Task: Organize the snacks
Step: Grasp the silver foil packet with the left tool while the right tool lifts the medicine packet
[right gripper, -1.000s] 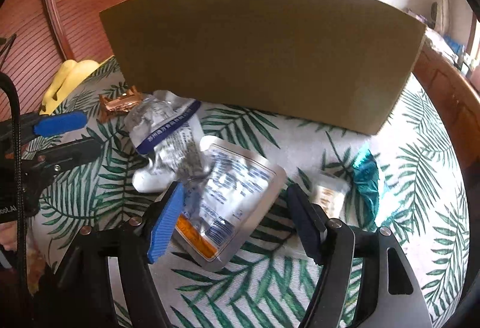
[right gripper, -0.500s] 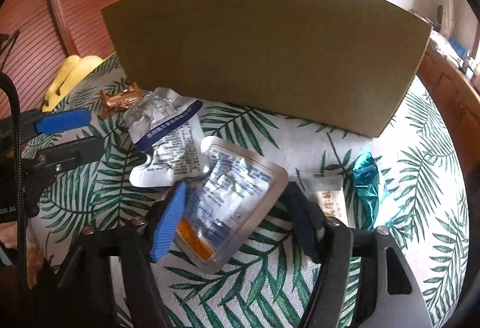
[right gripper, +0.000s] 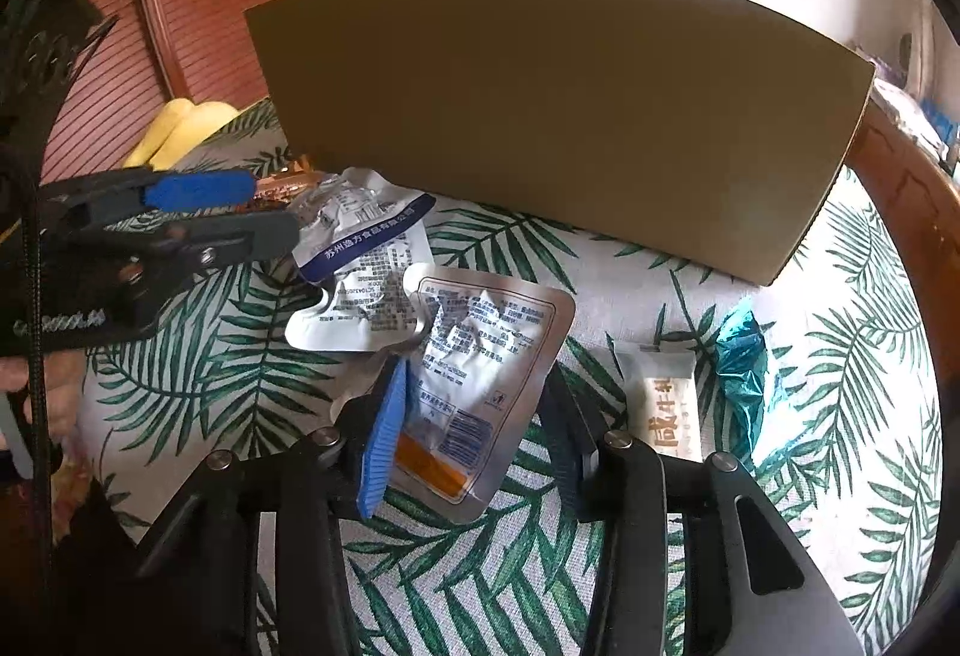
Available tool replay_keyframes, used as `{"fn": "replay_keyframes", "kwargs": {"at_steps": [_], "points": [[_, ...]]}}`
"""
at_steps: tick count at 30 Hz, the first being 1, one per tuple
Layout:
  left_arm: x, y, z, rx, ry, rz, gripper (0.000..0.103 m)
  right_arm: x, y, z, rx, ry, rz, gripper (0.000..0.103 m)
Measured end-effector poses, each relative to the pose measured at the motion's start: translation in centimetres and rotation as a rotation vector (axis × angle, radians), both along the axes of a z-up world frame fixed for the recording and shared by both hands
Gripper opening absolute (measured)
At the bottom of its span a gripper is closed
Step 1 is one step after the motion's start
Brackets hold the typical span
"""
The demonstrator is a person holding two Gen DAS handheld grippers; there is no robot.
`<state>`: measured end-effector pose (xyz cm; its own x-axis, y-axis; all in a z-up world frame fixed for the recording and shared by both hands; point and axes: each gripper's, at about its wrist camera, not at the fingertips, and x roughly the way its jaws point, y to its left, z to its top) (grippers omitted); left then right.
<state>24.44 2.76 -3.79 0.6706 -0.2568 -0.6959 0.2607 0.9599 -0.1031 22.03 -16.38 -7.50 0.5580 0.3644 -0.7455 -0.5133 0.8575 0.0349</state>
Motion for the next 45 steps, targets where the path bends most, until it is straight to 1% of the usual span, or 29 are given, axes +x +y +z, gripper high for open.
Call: {"fn": "replay_keyframes", "kwargs": {"at_steps": [4,8,13,15,17,18,22,28,34,36,37,39,41,42,45], "points": [[1.4,-0.3,-0.2,0.013,0.017,0.001,0.062,-0.1,-0.2,0.1,-0.003,-0.004,0.000,0.044],[2.6,-0.8,-0.6,0.044,0.029,0.003,0.062,0.0,-0.1,0.1,-0.003,-0.004,0.001,0.044],[3.8,-1.2,-0.9,0.036,0.064,-0.007,0.064,0.0,0.1,0.0,-0.004,-0.005,0.002,0.044],[4.1,-1.3,-1.1,0.027,0.075,-0.006,0.066,0.0,0.1,0.0,-0.004,-0.005,0.002,0.044],[4.5,-1.2,-1.3,0.013,0.086,-0.002,0.073,0.0,0.1,-0.1,-0.002,-0.004,0.002,0.044],[4.8,-1.4,-1.5,0.006,0.099,-0.015,0.074,0.0,0.1,-0.1,-0.001,-0.004,0.002,0.044],[4.9,-2.2,-1.7,0.042,0.079,-0.029,0.075,-0.1,0.0,-0.1,-0.001,-0.004,0.002,0.044],[5.2,-2.0,-2.1,-0.016,0.115,-0.020,0.078,-0.1,0.0,-0.1,0.000,-0.004,0.002,0.044],[4.9,-2.7,-2.2,0.014,0.110,-0.051,0.078,-0.1,0.0,-0.1,0.000,-0.004,0.002,0.045],[4.7,-2.8,-2.1,0.011,0.111,-0.058,0.073,-0.1,0.0,-0.1,0.001,-0.003,0.002,0.044],[4.6,-3.1,-2.1,0.007,0.112,-0.071,0.068,-0.1,0.0,-0.1,0.002,-0.003,0.002,0.045],[4.0,-3.4,-1.9,0.020,0.114,-0.094,0.063,-0.1,0.0,-0.1,0.001,-0.003,0.002,0.045],[3.2,-3.6,-1.6,0.028,0.102,-0.112,0.047,-0.1,0.0,-0.1,0.002,-0.003,0.001,0.045],[2.8,-3.7,-1.4,0.033,0.096,-0.111,0.044,-0.1,0.0,-0.1,0.002,-0.003,0.001,0.045],[1.7,-3.9,-0.9,0.047,0.077,-0.112,0.026,0.0,0.0,-0.1,0.002,-0.003,0.001,0.045]]}}
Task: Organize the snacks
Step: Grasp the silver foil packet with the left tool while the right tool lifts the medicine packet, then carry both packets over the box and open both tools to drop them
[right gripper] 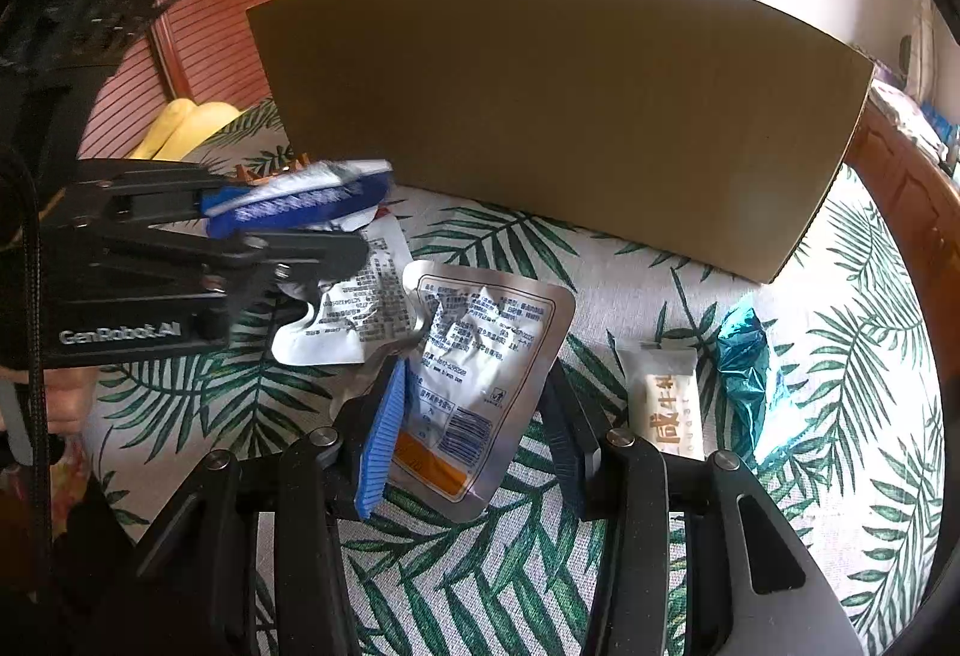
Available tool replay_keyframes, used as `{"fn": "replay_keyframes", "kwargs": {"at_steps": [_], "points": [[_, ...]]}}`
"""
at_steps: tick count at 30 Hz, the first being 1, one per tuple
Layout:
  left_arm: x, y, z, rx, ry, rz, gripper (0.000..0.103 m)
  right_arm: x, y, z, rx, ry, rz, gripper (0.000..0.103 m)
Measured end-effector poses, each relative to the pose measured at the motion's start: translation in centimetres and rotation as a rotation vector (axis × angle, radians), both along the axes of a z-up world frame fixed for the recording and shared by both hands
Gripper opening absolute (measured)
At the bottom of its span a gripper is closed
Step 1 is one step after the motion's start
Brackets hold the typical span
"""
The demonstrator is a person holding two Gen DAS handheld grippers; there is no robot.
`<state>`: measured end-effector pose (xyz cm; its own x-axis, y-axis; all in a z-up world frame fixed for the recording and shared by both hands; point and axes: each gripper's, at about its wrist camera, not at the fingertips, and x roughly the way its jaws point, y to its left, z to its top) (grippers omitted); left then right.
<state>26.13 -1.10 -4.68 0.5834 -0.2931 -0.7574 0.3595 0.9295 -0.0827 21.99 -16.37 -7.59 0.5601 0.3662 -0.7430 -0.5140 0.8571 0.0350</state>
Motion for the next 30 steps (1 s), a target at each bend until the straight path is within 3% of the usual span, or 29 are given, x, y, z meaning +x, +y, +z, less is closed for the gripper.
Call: {"fn": "replay_keyframes", "kwargs": {"at_steps": [1,9,18,30], "points": [[-0.3,0.0,0.1,0.009,-0.013,0.004,0.021,0.0,0.0,0.0,0.000,0.000,0.000,0.045],[-2.9,0.3,1.0,-0.038,-0.046,-0.001,0.021,0.0,0.0,0.0,0.002,-0.002,-0.001,0.045],[-5.7,0.9,2.8,-0.040,-0.096,-0.019,0.021,-0.1,-0.3,0.3,0.019,-0.019,0.002,0.041],[-5.7,1.2,3.6,-0.039,-0.114,-0.024,0.022,-2.0,-1.0,2.0,0.048,-0.075,-0.008,0.040]]}}
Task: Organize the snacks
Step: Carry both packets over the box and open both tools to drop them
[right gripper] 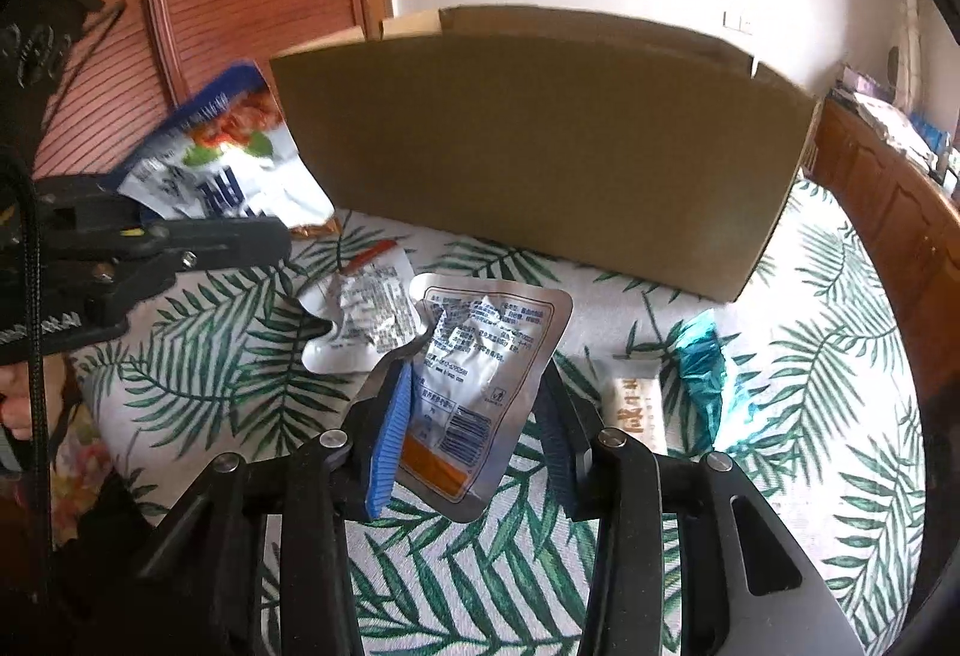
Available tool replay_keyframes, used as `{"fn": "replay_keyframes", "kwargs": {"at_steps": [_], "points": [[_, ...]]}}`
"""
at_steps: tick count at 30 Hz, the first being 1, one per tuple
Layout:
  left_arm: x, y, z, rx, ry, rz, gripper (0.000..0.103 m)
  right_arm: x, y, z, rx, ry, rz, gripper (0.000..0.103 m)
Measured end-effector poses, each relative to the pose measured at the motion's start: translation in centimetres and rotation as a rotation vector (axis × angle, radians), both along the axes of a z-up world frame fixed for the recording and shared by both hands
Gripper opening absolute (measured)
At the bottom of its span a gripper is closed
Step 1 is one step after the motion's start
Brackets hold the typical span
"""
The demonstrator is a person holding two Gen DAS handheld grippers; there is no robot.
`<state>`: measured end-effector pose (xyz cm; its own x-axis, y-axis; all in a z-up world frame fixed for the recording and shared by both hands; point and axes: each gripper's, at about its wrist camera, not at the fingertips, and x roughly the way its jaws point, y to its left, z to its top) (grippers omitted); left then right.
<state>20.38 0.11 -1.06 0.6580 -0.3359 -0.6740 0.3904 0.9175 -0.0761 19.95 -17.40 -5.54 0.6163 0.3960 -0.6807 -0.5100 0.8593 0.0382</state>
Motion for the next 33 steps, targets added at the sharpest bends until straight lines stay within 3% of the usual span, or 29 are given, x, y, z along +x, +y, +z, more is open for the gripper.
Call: {"fn": "replay_keyframes", "kwargs": {"at_steps": [24,33], "points": [[0.6,0.2,3.3,-0.023,-0.062,0.020,0.022,-1.2,-2.8,5.8,0.043,-0.094,-0.014,0.040],[2.5,1.4,6.1,-0.039,-0.094,0.043,0.022,-0.7,-3.5,7.8,0.048,-0.129,-0.028,0.041]]}}
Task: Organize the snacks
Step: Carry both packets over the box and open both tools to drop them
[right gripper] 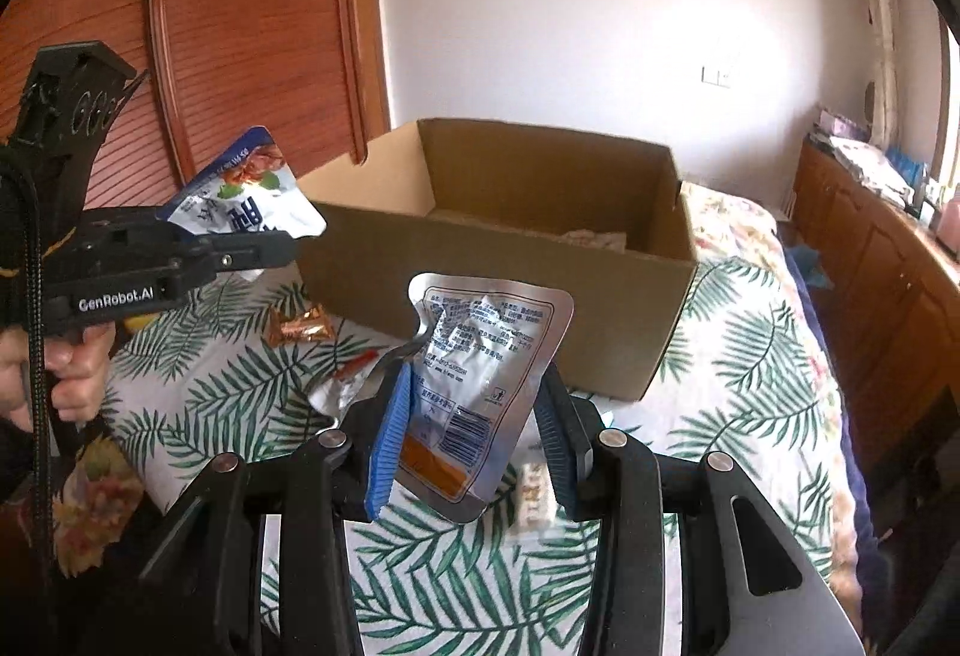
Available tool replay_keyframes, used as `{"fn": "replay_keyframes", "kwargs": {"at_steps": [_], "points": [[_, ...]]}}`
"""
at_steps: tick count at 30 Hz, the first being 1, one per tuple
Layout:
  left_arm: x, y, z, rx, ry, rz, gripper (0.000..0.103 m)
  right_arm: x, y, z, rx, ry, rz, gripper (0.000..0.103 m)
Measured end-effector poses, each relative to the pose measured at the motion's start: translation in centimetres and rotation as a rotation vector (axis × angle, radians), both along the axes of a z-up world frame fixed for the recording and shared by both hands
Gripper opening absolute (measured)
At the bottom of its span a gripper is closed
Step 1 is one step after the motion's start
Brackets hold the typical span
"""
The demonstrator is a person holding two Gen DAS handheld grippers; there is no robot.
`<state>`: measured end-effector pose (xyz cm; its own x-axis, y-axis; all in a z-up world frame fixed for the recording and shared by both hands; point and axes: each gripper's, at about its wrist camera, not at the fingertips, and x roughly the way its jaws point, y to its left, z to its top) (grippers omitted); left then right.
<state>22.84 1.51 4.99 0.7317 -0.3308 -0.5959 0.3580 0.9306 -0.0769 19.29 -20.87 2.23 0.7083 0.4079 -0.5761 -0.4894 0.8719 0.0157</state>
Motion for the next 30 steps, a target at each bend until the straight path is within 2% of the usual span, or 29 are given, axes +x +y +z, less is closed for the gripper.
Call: {"fn": "replay_keyframes", "kwargs": {"at_steps": [9,18,30], "points": [[3.1,0.8,1.6,-0.009,0.007,0.031,0.022,2.0,-0.7,1.8,0.019,-0.014,-0.021,0.041],[5.6,0.7,1.8,0.006,0.019,0.064,0.022,4.2,-0.9,3.4,0.000,-0.036,-0.050,0.041],[7.9,0.4,0.6,0.016,0.052,0.102,0.023,8.0,-1.0,2.7,-0.015,0.006,-0.094,0.041]]}}
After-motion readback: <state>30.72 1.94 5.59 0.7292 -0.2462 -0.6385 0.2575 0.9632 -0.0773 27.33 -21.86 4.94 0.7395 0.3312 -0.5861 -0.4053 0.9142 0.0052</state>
